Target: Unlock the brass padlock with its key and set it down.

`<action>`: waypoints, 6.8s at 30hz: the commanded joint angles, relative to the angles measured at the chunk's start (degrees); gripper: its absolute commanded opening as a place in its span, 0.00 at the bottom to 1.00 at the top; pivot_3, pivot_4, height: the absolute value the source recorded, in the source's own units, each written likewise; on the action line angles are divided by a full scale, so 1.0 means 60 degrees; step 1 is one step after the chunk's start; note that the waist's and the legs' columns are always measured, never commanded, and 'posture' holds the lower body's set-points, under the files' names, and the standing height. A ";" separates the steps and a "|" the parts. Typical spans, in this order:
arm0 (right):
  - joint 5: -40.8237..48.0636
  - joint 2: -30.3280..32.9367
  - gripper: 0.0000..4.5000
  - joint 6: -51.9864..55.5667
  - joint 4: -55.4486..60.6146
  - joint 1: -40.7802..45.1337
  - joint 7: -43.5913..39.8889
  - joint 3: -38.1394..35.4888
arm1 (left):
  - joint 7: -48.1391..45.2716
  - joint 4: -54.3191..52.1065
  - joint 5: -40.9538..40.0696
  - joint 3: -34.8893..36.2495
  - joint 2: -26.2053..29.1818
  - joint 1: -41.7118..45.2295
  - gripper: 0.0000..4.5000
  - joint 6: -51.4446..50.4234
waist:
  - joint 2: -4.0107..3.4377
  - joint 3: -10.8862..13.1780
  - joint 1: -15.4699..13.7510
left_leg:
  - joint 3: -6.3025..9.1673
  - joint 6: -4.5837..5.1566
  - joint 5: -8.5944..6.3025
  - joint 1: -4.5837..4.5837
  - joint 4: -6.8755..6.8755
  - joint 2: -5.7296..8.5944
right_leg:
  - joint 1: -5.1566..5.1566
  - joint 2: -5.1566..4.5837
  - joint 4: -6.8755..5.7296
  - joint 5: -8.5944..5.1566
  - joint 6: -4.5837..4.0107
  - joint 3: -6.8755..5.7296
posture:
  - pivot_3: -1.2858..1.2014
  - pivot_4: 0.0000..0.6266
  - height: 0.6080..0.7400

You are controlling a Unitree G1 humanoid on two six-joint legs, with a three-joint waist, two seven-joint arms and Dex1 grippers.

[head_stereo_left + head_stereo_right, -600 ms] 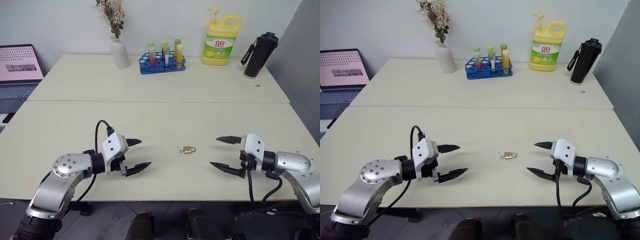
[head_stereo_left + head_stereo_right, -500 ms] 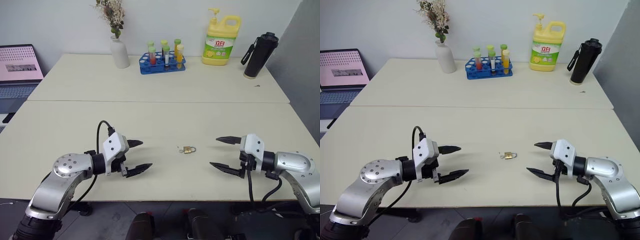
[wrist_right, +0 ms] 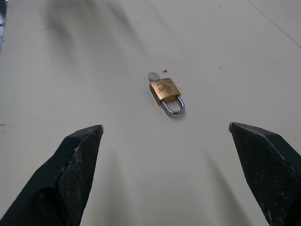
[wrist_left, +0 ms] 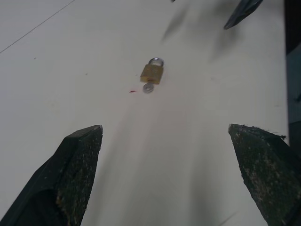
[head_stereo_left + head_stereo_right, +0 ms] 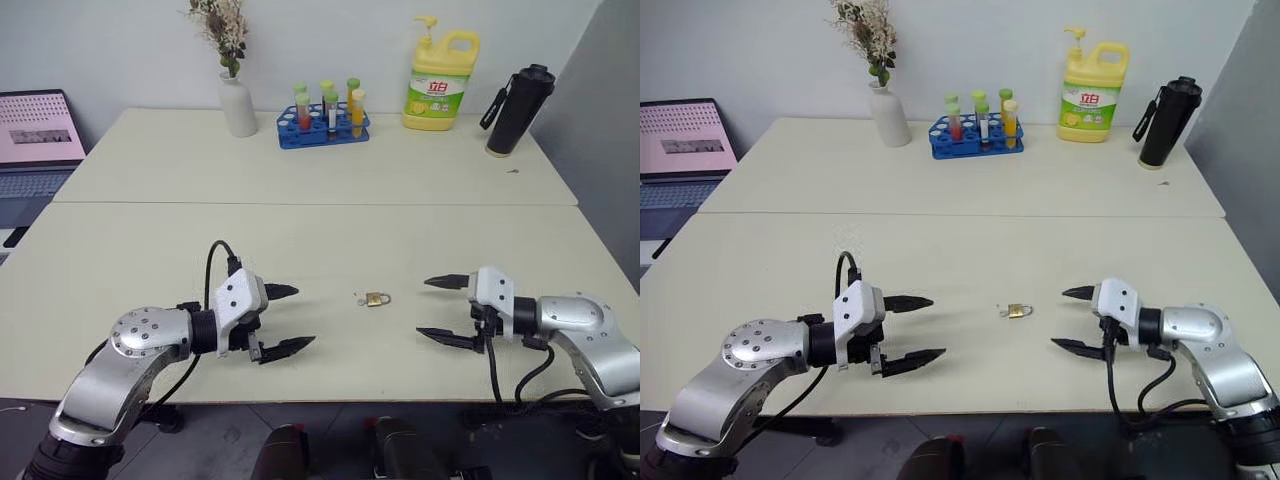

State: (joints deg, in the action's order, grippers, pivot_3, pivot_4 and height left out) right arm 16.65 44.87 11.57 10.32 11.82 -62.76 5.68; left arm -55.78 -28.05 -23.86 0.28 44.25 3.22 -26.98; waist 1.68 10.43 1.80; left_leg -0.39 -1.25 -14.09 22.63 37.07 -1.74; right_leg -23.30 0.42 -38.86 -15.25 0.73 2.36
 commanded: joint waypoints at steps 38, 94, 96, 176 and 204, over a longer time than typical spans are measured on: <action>-0.3057 -0.2177 0.21 -0.0677 -0.3632 0.3348 0.0131 0.2686 | -0.0177 0.0513 0.0744 -0.0199 0.0130 -0.0645 1.00 0.1572 | 0.0005 -0.0004 -0.0014 | 0.0004 -0.0001 0.0001 -0.0005 0.0007 0.0001 | 0.0000 -0.0004 -0.0014 0.0002 -0.0006 -0.0006 | 0.52 0.24 1.00; -0.8300 -0.0806 0.21 -0.9675 -0.2064 0.2117 0.8224 0.1282 | -0.0808 0.4336 -0.0139 -0.1998 -0.2863 0.5858 0.13 -0.1167 | 0.0008 -0.0004 -0.0012 | -0.0001 -0.0013 0.0009 0.0014 0.0025 0.0018 | -0.0004 0.0024 -0.0021 0.0007 -0.0006 0.0012 | 0.52 0.24 1.00; -0.8251 -0.0813 0.21 -0.9674 -0.2050 0.2112 0.8175 0.1276 | -0.0795 0.4363 -0.0105 -0.1989 -0.2903 0.5862 0.00 -0.1141 | 0.0007 -0.0004 -0.0012 | -0.0001 -0.0013 0.0009 0.0014 0.0025 0.0017 | -0.0004 0.0024 -0.0021 0.0007 -0.0007 0.0012 | 0.52 0.24 1.00; -0.7421 -0.1155 0.21 -0.9730 -0.2132 0.2029 0.7208 0.1343 | -0.0489 0.4284 -0.0462 -0.1697 -0.3334 0.6047 0.57 -0.2039 | 0.0007 -0.0004 -0.0021 | 0.0018 -0.0011 0.0008 0.0040 0.0125 0.0013 | 0.0008 0.0034 -0.0044 0.0012 -0.0006 0.0001 | 0.52 0.24 1.00; -0.6910 -0.0847 0.51 -0.9109 -0.1628 0.1509 0.6986 0.0836 | -0.1322 0.4513 -0.0236 -0.2041 -0.3097 0.6047 0.04 -0.1522 | 0.0007 -0.0004 -0.0021 | 0.0019 -0.0011 0.0007 0.0043 0.0126 0.0013 | 0.0008 0.0034 -0.0043 0.0012 -0.0004 0.0003 | 0.52 0.24 1.00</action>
State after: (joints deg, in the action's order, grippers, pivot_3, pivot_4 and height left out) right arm -26.97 38.74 -43.76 -2.08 21.14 -20.96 13.35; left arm -62.76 -0.22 -25.13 -12.05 25.22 38.60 -37.14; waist 1.72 10.41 1.67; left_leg -0.28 -1.32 -14.05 22.89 37.83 -1.66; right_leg -23.25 0.62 -39.12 -15.18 0.70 2.37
